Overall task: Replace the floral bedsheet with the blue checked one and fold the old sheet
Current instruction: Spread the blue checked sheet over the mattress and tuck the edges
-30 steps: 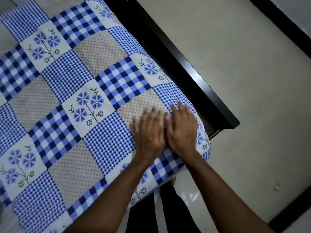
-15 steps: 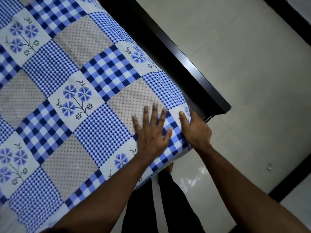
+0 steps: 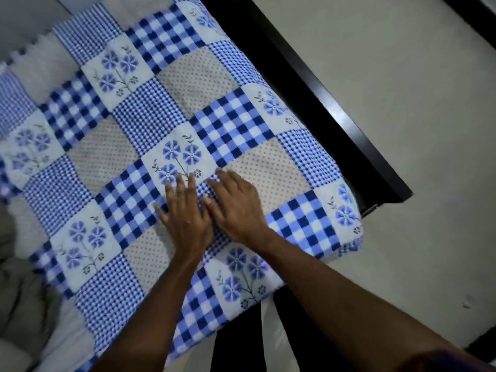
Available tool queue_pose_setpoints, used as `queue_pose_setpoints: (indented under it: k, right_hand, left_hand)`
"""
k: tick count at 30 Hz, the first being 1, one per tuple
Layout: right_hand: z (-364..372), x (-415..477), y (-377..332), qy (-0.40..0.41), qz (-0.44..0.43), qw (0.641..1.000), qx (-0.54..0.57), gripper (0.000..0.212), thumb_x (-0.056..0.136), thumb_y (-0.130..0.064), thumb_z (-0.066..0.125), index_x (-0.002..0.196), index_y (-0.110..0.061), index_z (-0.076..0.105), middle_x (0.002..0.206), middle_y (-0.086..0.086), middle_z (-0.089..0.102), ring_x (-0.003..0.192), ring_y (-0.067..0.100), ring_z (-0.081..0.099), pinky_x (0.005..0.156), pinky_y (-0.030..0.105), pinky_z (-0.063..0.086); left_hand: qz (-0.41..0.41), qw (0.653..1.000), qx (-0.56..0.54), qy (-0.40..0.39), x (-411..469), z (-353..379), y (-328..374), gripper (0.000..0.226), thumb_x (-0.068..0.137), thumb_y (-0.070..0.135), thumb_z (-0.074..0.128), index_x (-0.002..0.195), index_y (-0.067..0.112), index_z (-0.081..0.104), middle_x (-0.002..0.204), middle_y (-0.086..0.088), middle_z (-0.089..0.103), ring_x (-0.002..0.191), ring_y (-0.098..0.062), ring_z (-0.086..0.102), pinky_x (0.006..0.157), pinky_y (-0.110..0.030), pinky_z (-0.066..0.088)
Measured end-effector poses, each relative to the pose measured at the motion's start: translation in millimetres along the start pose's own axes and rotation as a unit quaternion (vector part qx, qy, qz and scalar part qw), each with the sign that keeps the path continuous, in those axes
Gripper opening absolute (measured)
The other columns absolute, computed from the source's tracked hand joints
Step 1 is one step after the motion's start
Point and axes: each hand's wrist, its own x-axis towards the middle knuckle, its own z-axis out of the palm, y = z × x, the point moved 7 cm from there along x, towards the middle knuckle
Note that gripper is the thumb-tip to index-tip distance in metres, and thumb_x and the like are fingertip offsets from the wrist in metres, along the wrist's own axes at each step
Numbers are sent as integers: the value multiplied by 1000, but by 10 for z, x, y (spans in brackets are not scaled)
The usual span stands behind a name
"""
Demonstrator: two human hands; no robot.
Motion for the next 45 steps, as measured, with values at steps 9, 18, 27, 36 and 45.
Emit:
queue_pose_setpoints:
  k: [9, 18, 27, 36, 45]
  right_hand:
    - [1252, 794, -836, -156, -110, 968, -161, 64, 103, -57, 14, 157, -28, 30, 169, 2, 12, 156, 25, 1, 121, 59, -3]
    - [84, 1005, 862, -46, 157, 962, -217, 66, 100, -68, 11, 160, -40, 9, 169, -6, -5, 155, 20, -8, 123, 55, -2]
    - [252, 1385, 144, 7, 96, 980, -175, 67, 103, -61, 18, 156, -23, 33, 167, 5, 20, 154, 28, 15, 121, 56, 15]
    - [1888, 1787, -1813, -146, -219, 952, -159, 57, 104, -54, 30, 154, -27, 38, 165, 3, 25, 154, 25, 17, 121, 59, 10]
    - [1429, 2686, -921, -140, -74, 960, -231, 63, 101, -67, 8, 159, -43, 4, 169, -6, -3, 156, 21, -5, 122, 57, -4]
  left_hand:
    - [-165, 985, 52, 10, 443, -203, -1868, 60, 104, 54, 21, 157, 26, 22, 166, -4, 17, 153, -30, 9, 112, -73, 5]
    - [56, 995, 39, -66, 691, 292, -530, 71, 100, 66, 19, 159, 29, 7, 168, -3, 0, 153, -32, -4, 113, -72, 0]
    - [108, 993, -52, -21, 1031, -39, -574, 62, 104, 53, 30, 158, 25, 22, 166, -4, 14, 154, -26, 6, 121, -60, 4]
    - [-149, 988, 34, 21, 1332, -378, -2851, 61, 104, 46, 26, 159, 21, 19, 165, -7, 17, 153, -32, 8, 113, -71, 5]
    - [-60, 996, 54, -27, 1833, -116, -2199, 71, 100, 64, 21, 159, 26, 12, 167, -7, 5, 153, -37, -1, 112, -74, 1]
